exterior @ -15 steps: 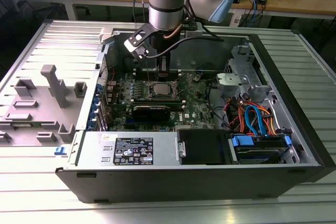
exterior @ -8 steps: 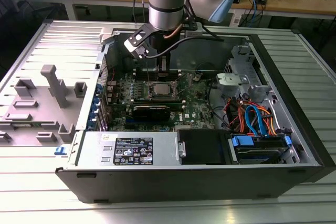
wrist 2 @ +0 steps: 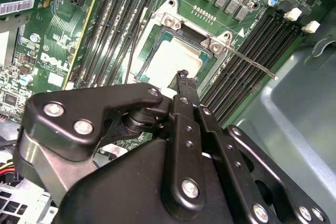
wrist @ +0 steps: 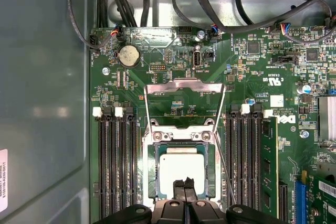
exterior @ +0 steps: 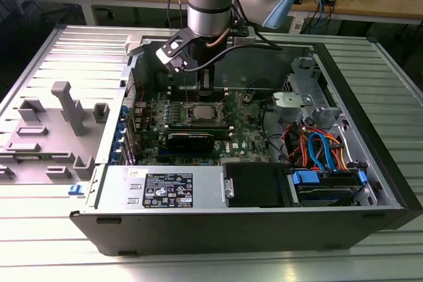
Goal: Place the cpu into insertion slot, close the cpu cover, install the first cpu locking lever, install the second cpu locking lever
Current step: 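Close the cpu cover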
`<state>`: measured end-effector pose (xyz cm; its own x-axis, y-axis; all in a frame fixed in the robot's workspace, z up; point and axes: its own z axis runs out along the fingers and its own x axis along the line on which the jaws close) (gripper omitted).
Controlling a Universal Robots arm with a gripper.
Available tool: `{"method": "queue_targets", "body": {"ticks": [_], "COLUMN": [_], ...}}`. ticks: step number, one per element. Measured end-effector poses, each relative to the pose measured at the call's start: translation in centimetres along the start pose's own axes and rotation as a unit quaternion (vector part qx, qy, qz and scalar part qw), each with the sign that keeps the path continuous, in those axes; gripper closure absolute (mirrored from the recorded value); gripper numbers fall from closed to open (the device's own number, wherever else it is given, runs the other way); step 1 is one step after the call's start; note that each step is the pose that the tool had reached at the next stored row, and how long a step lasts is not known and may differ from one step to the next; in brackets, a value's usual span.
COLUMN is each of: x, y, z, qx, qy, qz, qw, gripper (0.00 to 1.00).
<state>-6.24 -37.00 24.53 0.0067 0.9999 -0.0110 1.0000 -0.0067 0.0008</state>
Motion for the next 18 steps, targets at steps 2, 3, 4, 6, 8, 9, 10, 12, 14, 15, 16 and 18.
{"method": "queue_targets", "body": {"ticks": [2, 3, 4, 6, 8, 9, 10, 12, 14, 15, 16, 18], "x": [0.00, 0.00, 0.00, 0.00, 0.00, 0.00, 0.00, 0.00, -0.01, -0.01, -0.01, -0.01], "y": [0.00, 0.00, 0.00, 0.00, 0.00, 0.00, 0.00, 0.00, 0.00, 0.00, 0.00, 0.00], "z": [-0.02, -0.03, -0.03, -0.02, -0.03, -0.03, -0.03, -0.02, -0.10, -0.60, -0.92, -1.06], "qx": [0.0000, 0.0000, 0.0000, 0.0000, 0.0000, 0.0000, 0.0001, 0.0000, 0.0001, 0.0000, 0.0000, 0.0000], "qy": [-0.0001, -0.0001, -0.0001, -0.0001, -0.0001, -0.0001, -0.0001, -0.0001, -0.0002, -0.0001, -0.0001, -0.0001], "qz": [0.000, 0.000, 0.000, 0.000, 0.000, 0.000, 0.000, 0.000, 0.000, 0.000, 0.000, 0.000], "qw": [1.0000, 1.0000, 1.0000, 1.0000, 1.0000, 1.0000, 1.0000, 1.0000, 1.0000, 1.0000, 1.0000, 1.0000], "gripper": [0.89, 0.89, 0.89, 0.89, 0.89, 0.89, 0.89, 0.89, 0.89, 0.89, 0.89, 0.89]}}
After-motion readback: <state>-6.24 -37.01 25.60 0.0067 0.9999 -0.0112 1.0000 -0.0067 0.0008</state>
